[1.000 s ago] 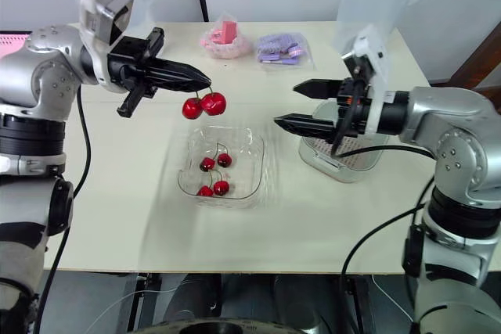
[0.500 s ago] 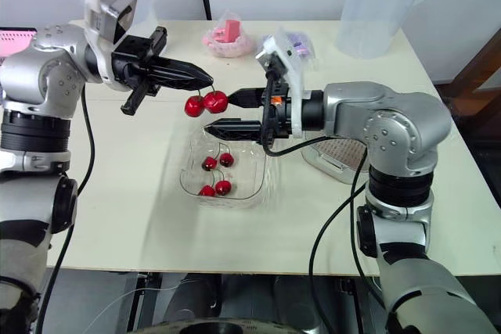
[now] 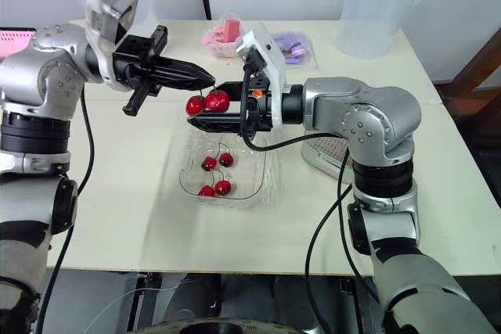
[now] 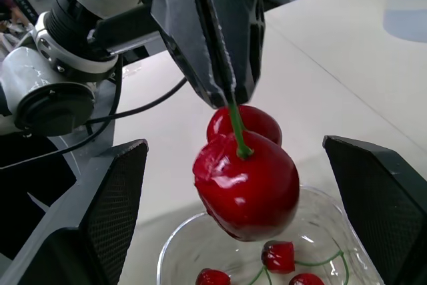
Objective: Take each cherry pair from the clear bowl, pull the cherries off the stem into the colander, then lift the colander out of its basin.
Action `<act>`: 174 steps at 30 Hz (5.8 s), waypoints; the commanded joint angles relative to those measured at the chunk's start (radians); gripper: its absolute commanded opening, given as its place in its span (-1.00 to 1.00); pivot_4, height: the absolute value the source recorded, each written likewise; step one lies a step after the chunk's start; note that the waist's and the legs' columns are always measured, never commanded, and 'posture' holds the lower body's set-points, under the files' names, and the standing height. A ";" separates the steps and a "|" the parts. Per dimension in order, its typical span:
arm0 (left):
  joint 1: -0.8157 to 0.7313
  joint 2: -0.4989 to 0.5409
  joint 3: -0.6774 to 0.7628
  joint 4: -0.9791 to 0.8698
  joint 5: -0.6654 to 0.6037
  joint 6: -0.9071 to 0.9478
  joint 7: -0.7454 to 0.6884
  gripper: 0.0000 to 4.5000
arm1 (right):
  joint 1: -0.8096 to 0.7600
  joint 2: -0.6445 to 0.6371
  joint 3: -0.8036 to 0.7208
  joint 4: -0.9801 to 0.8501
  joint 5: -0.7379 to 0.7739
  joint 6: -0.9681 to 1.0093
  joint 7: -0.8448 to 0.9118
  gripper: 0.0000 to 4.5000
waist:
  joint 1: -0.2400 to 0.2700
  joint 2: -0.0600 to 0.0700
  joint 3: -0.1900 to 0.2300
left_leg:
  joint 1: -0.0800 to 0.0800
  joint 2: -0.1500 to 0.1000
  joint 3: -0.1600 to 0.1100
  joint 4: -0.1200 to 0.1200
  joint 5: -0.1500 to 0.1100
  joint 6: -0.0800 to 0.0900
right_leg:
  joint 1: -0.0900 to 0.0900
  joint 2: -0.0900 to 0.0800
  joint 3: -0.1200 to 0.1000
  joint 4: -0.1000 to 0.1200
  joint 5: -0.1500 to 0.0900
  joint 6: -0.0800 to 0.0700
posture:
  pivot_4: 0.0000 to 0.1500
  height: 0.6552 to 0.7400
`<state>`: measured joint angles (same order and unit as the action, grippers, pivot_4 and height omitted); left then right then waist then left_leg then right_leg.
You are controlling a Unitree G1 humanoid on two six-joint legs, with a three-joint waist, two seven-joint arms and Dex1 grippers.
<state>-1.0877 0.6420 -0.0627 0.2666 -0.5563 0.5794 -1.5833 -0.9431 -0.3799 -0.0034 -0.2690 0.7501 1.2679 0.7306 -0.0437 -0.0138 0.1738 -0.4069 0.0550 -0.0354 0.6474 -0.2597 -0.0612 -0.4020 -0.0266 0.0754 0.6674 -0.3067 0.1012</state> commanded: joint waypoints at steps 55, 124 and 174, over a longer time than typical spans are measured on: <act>0.009 -0.016 0.051 -0.057 -0.028 0.003 0.054 -1.00 | 0.452 -0.585 -0.114 0.200 -0.278 -0.399 0.047 0.30 | 0.018 -0.001 0.000 | 0.000 0.000 0.001 0.000 -0.001 0.001 | 0.000 0.000 0.002 -0.002 0.000 0.000 | 1.00 0.92; -0.006 -0.024 0.064 -0.079 -0.058 0.028 0.091 -1.00 | 0.275 -0.088 0.226 -0.106 -0.080 -0.225 -0.051 -0.67 | 0.023 -0.001 0.000 | -0.001 0.000 0.000 0.001 -0.001 0.001 | 0.000 0.000 0.000 -0.001 0.000 0.000 | 1.00 0.92; 0.169 0.016 0.169 0.374 0.072 -0.064 0.331 -1.00 | 0.181 -0.537 0.120 -0.334 -0.199 -0.405 0.180 0.98 | 0.032 -0.001 0.000 | -0.002 0.000 0.001 0.001 -0.001 0.001 | -0.001 0.000 0.000 -0.002 0.000 0.000 | 1.00 0.92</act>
<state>-0.8974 0.6505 0.0651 0.6392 -0.4767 0.5084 -1.2644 -0.7474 -0.9194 0.1224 -0.5717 0.5681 0.8847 0.9176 -0.0120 -0.0146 0.1739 -0.4089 0.0550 -0.0346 0.6488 -0.2603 -0.0600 -0.4031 -0.0269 0.0756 0.6658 -0.3067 0.1015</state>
